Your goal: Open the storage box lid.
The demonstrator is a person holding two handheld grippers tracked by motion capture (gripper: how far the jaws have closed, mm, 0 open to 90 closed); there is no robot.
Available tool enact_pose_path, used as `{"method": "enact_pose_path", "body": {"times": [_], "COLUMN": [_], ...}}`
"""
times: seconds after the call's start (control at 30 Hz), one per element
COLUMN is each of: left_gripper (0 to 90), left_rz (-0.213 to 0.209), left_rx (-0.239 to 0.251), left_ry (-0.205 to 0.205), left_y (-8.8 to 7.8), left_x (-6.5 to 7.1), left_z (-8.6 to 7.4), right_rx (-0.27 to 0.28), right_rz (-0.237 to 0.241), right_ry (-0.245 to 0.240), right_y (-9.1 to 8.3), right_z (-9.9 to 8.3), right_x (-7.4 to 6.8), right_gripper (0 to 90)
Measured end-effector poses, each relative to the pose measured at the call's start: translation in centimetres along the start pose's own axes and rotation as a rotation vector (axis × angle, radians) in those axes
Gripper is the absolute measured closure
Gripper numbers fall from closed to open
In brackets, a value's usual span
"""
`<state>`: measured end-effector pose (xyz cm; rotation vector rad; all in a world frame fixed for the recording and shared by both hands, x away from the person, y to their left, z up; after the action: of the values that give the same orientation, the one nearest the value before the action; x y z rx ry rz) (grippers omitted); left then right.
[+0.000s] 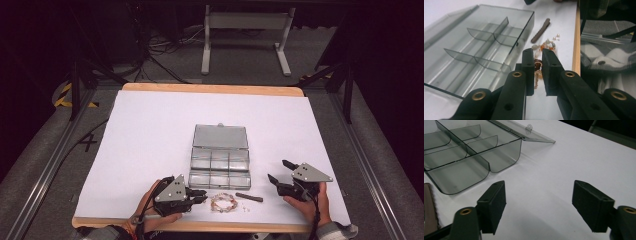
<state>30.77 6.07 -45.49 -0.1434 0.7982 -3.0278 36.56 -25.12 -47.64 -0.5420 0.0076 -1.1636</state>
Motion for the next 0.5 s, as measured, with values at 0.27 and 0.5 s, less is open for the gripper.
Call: {"method": "enact_pose_path", "body": {"times": [0.27,0.5], "left_gripper": [81.4,81.5], "left_rz": [0.031,0.053], "left_rx": [0.058,0.102], "left_ry": [0.022,0.037], "left_y": [-1.5,-2.9], "left_x": [-0.3,-0.7], "left_z": [1.4,2.5], "right_rx": [0.013,0.021], "right_rz": [-0.008,-0.009], "right_ry": [0.011,0.017], "right_y": [0.0,0.1], "right_z": [0.1,0.2], "right_x": [0.1,0.1], "right_gripper": [20.8,19.5]}}
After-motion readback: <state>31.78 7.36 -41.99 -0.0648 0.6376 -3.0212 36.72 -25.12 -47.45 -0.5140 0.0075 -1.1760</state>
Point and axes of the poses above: each handheld gripper's, and its own axes: y roughly forward along the jaws, z roughly out of its top, x roughly to its right, the point moved 7 cm from there along y, roughly forward along the jaws, and after that the axes turned 13 degrees about -z, right-handed, at the moved point
